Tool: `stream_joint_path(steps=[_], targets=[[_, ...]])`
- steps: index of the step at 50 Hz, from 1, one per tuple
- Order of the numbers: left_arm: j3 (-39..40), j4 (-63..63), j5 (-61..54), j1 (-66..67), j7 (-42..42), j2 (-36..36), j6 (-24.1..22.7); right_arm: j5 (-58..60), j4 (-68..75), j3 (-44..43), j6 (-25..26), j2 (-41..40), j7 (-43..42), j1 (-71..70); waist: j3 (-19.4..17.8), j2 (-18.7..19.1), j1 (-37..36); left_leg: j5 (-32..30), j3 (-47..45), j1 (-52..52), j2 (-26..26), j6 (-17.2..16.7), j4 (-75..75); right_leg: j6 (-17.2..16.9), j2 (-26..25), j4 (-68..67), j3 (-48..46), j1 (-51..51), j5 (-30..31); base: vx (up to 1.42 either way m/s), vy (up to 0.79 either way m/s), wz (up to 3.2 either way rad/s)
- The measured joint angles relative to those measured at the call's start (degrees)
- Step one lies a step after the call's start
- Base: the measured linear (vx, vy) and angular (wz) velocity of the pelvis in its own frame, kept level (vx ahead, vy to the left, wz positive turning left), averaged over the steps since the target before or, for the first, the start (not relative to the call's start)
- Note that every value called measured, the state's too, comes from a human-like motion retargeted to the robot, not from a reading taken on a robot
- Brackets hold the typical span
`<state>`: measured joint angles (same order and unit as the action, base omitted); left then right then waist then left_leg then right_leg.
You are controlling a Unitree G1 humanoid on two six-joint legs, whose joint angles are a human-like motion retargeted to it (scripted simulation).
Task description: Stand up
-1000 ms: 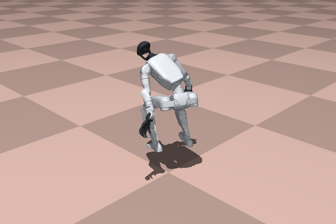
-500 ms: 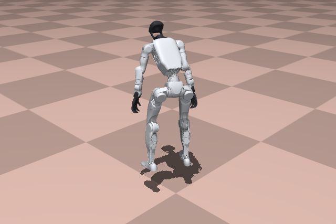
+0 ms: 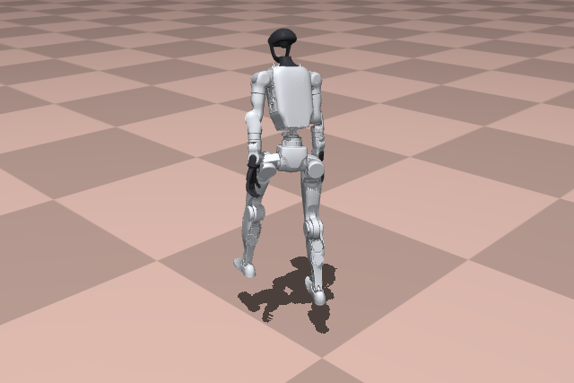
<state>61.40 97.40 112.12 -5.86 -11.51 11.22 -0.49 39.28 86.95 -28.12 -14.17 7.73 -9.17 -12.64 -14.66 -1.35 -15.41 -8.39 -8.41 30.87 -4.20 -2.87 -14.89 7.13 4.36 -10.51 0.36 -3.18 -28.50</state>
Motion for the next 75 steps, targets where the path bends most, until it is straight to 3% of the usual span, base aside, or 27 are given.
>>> stream_joint_path(steps=[5, 6, 8, 10, 12, 15, 18, 20, 24, 30, 32, 37, 38, 42, 43, 45, 48, 53, 58, 60, 63, 66, 68, 70, 72, 73, 75], targets=[[4.59, 0.00, -2.42, 11.51, 4.40, 0.93, 4.29, -1.70, -1.18, 0.27, 0.42, 0.19, 2.80, 0.46, 2.74, -0.47, 1.48, 0.76, 4.86, -3.16, 2.35, 0.52, 3.80, -0.56, -1.97, -0.90, -1.25, 4.73, -2.14, 0.78, 0.21, 0.17], [5.78, 0.00, -3.56, 13.64, 5.52, 1.12, 5.41, -2.06, -1.45, 0.90, 0.65, -0.08, 3.24, 0.85, 3.16, -0.85, 1.51, 0.33, 1.52, -4.12, 1.55, 0.30, 2.98, -0.90, -2.69, -2.86, -0.43, 5.11, -0.36, 0.81, 0.19, -0.32], [7.99, 0.00, -6.38, 16.89, 8.23, 1.34, 7.79, -2.54, -2.18, 2.39, 1.04, -1.17, 3.66, 1.81, 3.62, -2.31, 2.09, 1.02, 3.65, -5.30, 1.78, -1.01, 0.64, -1.40, -3.30, -8.17, 1.76, 4.99, 6.44, 0.90, 0.26, -0.64], [9.51, 0.00, -9.02, 17.60, 11.39, 1.52, 10.18, -3.47, -2.86, 3.53, 0.77, -2.02, 3.40, 2.78, 3.39, -2.40, 2.00, 1.32, 4.23, -7.29, -0.85, -1.52, 0.16, -1.63, -4.28, -16.07, 2.69, 3.43, 17.23, 0.70, 0.22, -0.55], [10.24, 0.00, -10.99, 16.49, 13.27, 1.37, 11.57, -4.35, -2.76, 4.53, 0.18, -1.88, 2.90, 3.93, 4.09, -2.10, 2.39, 4.38, 3.30, -10.06, 0.33, 1.05, -0.05, -3.78, -5.87, -24.92, 3.74, -0.05, 27.81, 0.71, 0.28, -0.19], [8.28, 0.00, -13.69, 12.45, 14.00, 1.66, 9.44, -3.90, -2.88, 5.67, 0.14, -1.41, 2.25, 6.04, 6.20, 0.08, 4.48, 6.36, 0.42, -14.10, -3.10, 0.78, 1.38, -4.50, -5.00, -37.50, -3.38, -6.38, 32.40, 0.68, 0.29, 0.10], [4.62, 0.00, -13.10, 5.02, 12.24, 2.75, 6.61, -2.72, -2.62, 4.56, 0.43, -0.81, 1.41, 8.14, 7.38, 0.83, 3.12, 8.23, 0.26, -17.43, -2.98, 1.22, 2.74, -5.20, -4.72, -44.32, -4.43, -13.27, 25.75, 0.63, 0.26, -0.23], [1.49, 0.00, -12.22, -0.32, 10.38, 3.84, 4.47, -2.38, -1.96, 3.42, 0.96, -0.69, 1.40, 9.79, 7.98, 1.75, 3.45, 9.10, 0.41, -20.36, -3.15, 1.39, 4.32, -7.81, -7.94, -45.00, -2.71, -18.21, 23.76, 0.62, 0.21, 0.33], [-3.33, -4.81, -11.10, -10.06, 9.58, 3.32, -1.60, -2.42, 0.27, 1.32, 1.90, -1.17, 1.76, 11.91, 8.40, 2.08, 7.01, 11.71, 3.42, -24.87, -2.60, 0.98, 5.47, -9.23, -8.22, -37.04, -1.83, -26.95, 19.59, 0.64, 0.15, 0.72], [-8.64, -16.15, -12.02, -19.79, 17.45, -0.73, -9.09, -2.50, 3.47, -0.35, 3.22, -1.77, 2.15, 13.97, 7.45, -1.05, 12.94, 15.29, 6.97, -33.10, 2.21, 1.28, 6.94, -5.76, -0.41, -3.26, -4.04, -28.27, 23.56, 0.73, 0.06, 0.65], [-9.99, -19.19, -11.93, -21.52, 19.71, -2.04, -10.59, -2.43, 4.23, -0.55, 3.37, -1.85, 2.23, 14.71, 7.35, -1.35, 13.42, 14.97, 6.62, -36.26, 2.59, 0.84, 7.49, -2.80, -1.26, 5.52, -4.49, -27.76, 23.74, 0.95, -0.01, 0.14], [-13.83, -22.43, -10.90, -21.51, 21.26, -4.65, -12.62, -1.58, 6.81, -1.99, 4.97, -0.73, 3.47, 16.21, 9.67, -0.38, 12.01, 7.05, 8.01, -40.02, 2.79, -2.64, 2.88, -1.31, -1.75, 4.59, -6.82, -24.83, 25.96, 1.02, -0.03, 0.12], [-14.32, -22.39, -10.25, -20.69, 20.81, -5.16, -12.70, -1.12, 7.26, -2.75, 5.70, -0.47, 3.87, 16.25, 9.88, -0.23, 12.34, 3.28, 9.09, -40.05, 3.34, -3.33, 0.22, -0.61, -2.70, 3.95, -2.10, -24.51, 26.44, 0.96, -0.03, 0.61], [-14.29, -19.40, -7.72, -15.85, 17.01, -5.85, -10.51, -1.31, 8.46, -3.86, 7.38, 0.56, 5.13, 14.80, 10.08, -0.94, 10.90, -15.33, 7.65, -35.02, 5.65, -10.64, -17.46, 0.75, -1.15, 0.04, -4.00, -19.88, 20.73, 0.88, -0.05, 0.10], [-13.38, -18.10, -7.16, -14.49, 16.12, -5.60, -9.43, -1.72, 8.40, -3.44, 7.76, 0.81, 5.23, 13.97, 9.63, -1.95, 10.23, -16.64, 5.64, -32.54, 6.34, -11.09, -23.53, 0.47, 0.02, -0.10, -3.16, -18.14, 19.55, 0.89, -0.05, -0.40], [-11.59, -14.65, -6.66, -11.86, 14.76, -4.22, -7.68, -2.32, 7.81, -2.52, 8.18, 1.06, 4.82, 12.14, 9.29, -3.77, 8.90, -19.50, 3.22, -26.82, 7.77, -8.09, -34.07, 0.85, 1.22, -0.07, -2.49, -14.93, 17.15, 0.85, -0.02, -0.44], [-8.80, -8.80, -6.30, -7.66, 12.82, -1.03, -5.00, -2.04, 6.08, -1.83, 7.71, 0.91, 3.91, 8.98, 9.59, -4.76, 8.27, -10.16, 1.50, -19.61, 7.45, -4.91, -41.26, 1.16, 1.78, 0.34, -2.73, -11.03, 14.38, 0.87, -0.04, -0.11], [-1.31, -0.49, -7.50, 0.61, 8.00, 2.65, 0.19, -0.91, 1.43, 0.22, 5.71, 0.91, 3.70, 3.16, 8.72, -4.85, 4.03, -3.81, 5.54, -9.06, 12.20, -4.09, -34.08, 1.19, 0.45, 1.20, -0.49, -4.58, 10.60, 0.71, 0.02, -0.64], [6.28, 0.00, -11.67, 9.68, 8.82, 2.22, 2.28, -0.51, -2.50, 3.69, 3.00, 0.26, 3.41, -1.89, 8.81, -1.17, 1.27, -4.49, 7.76, -7.97, 6.75, -4.07, -5.12, 2.01, -6.11, 0.88, 2.33, 1.74, 7.33, 0.85, 0.12, -0.74], [8.77, 0.00, -12.91, 12.53, 9.33, 1.81, 2.73, -0.12, -3.69, 4.58, 2.28, -0.11, 3.47, -3.11, 8.46, 0.90, 0.51, -7.39, 3.65, -8.33, 2.97, -3.11, 5.65, 2.21, -9.18, 0.69, 3.23, 5.25, 6.97, 0.66, 0.11, -0.57], [11.37, 0.00, -14.78, 15.83, 8.55, 1.15, 3.24, 0.37, -4.57, 5.98, 1.39, -1.01, 3.31, -3.38, 9.18, 0.37, 2.63, -7.87, -0.80, -9.45, 4.21, -2.61, 13.04, 0.56, -10.22, -0.34, 3.77, 8.57, 9.30, 0.83, 0.17, 0.09], [13.31, 0.00, -16.51, 17.92, 7.44, 0.61, 4.76, 1.10, -3.70, 7.76, 0.72, -2.32, 2.91, -1.44, 10.40, -2.02, 2.37, -7.99, -1.86, -11.49, 6.22, 5.16, 10.75, -3.61, -10.64, -5.17, 5.40, 9.97, 18.69, 0.85, 0.14, -0.51], [14.21, 0.00, -17.14, 17.78, 7.24, 0.33, 6.29, 1.48, -1.88, 8.73, 1.06, -2.89, 2.16, 0.42, 10.66, -3.78, 1.33, -4.48, 1.56, -12.52, 7.35, 6.03, 8.08, -10.73, -10.97, -11.18, 6.67, 9.70, 32.35, 0.92, 0.23, -0.90], [13.96, 0.00, -17.63, 15.78, 7.51, 0.40, 7.42, 1.96, 0.54, 8.77, 1.99, -2.82, 1.33, 2.19, 10.44, -3.23, -0.23, -1.73, 1.31, -14.87, 3.86, 4.14, 6.12, -19.27, -12.82, -21.15, 7.12, 6.33, 42.43, 0.81, 0.22, -0.88], [11.80, 0.00, -18.37, 12.75, 8.16, 0.66, 7.75, 2.02, 3.49, 8.64, 3.38, -2.08, 0.49, 4.05, 11.42, -1.25, -2.22, 1.84, -0.32, -18.14, 1.50, 4.13, 5.18, -22.13, -12.79, -31.76, 2.79, 0.88, 42.74, 0.86, 0.28, -0.69], [10.16, 0.00, -18.58, 10.85, 8.45, 0.65, 7.85, 2.00, 4.82, 8.16, 4.10, -1.33, 0.32, 5.18, 12.11, -0.37, -2.30, 2.45, -1.77, -19.88, 0.90, 4.20, 5.76, -22.13, -12.73, -36.93, 2.60, -2.20, 40.12, 0.75, 0.38, 0.18], [6.96, 0.00, -17.72, 5.99, 9.01, 1.00, 7.75, 2.33, 6.37, 6.15, 5.44, -0.14, 0.59, 8.13, 13.30, 1.36, -0.90, 3.47, 0.07, -22.24, 0.31, 3.78, 6.38, -16.95, -13.18, -44.84, 0.83, -8.69, 32.21, 0.68, 0.34, 1.11]])
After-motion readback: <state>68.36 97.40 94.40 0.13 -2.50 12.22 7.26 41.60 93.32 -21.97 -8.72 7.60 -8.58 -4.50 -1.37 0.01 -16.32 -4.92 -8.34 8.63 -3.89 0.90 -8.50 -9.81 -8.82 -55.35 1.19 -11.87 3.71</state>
